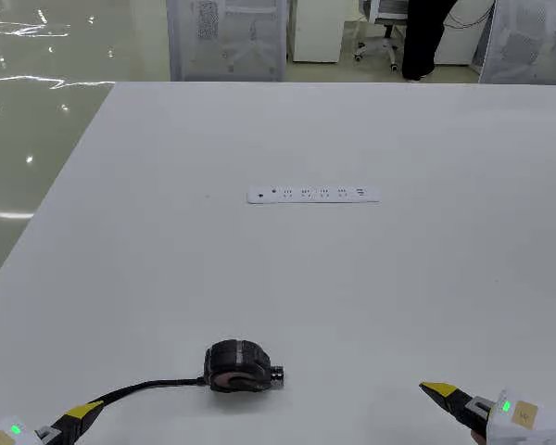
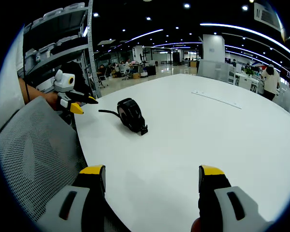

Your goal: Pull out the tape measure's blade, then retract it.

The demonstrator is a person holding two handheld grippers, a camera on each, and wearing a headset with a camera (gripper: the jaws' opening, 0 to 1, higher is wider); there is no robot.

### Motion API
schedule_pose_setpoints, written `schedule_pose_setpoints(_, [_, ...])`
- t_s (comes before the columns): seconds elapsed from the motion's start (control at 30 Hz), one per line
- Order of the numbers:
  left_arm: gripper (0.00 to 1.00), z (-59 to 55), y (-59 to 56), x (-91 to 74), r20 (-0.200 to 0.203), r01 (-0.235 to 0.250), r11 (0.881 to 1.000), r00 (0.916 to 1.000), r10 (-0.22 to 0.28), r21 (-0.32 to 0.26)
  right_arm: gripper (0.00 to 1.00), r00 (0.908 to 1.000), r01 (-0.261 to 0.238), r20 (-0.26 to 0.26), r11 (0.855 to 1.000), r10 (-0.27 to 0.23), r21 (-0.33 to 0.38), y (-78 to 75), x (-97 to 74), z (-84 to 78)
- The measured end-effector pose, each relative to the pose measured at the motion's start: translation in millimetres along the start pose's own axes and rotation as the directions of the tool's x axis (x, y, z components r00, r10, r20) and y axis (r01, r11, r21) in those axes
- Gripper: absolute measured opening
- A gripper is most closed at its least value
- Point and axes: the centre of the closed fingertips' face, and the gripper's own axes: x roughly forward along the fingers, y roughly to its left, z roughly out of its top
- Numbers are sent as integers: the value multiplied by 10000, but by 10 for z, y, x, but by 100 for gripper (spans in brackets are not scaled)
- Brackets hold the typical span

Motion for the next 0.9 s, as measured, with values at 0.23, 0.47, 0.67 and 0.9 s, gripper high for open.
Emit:
schedule_pose_setpoints(0.23, [78,26,-20,52,-11,124,9999,9999,-124,84,75,9997,-199,-159,9996,196,-176,4,56,-3])
schedule_pose_setpoints(0.47, [78,62,-34,98,-95,318,9990,9995,-315,323,75,9988,-424,-267,9986,416,-312,-6,101,16])
schedule_pose_setpoints(0.67, [78,92,-38,144,-177,474,9971,9988,-464,595,75,9969,-670,-448,9962,645,-559,-5,145,28])
schedule_pose_setpoints(0.9, [78,131,-50,195,-271,630,9947,9978,-610,817,75,9944,-911,-602,9927,864,-792,-8,193,48])
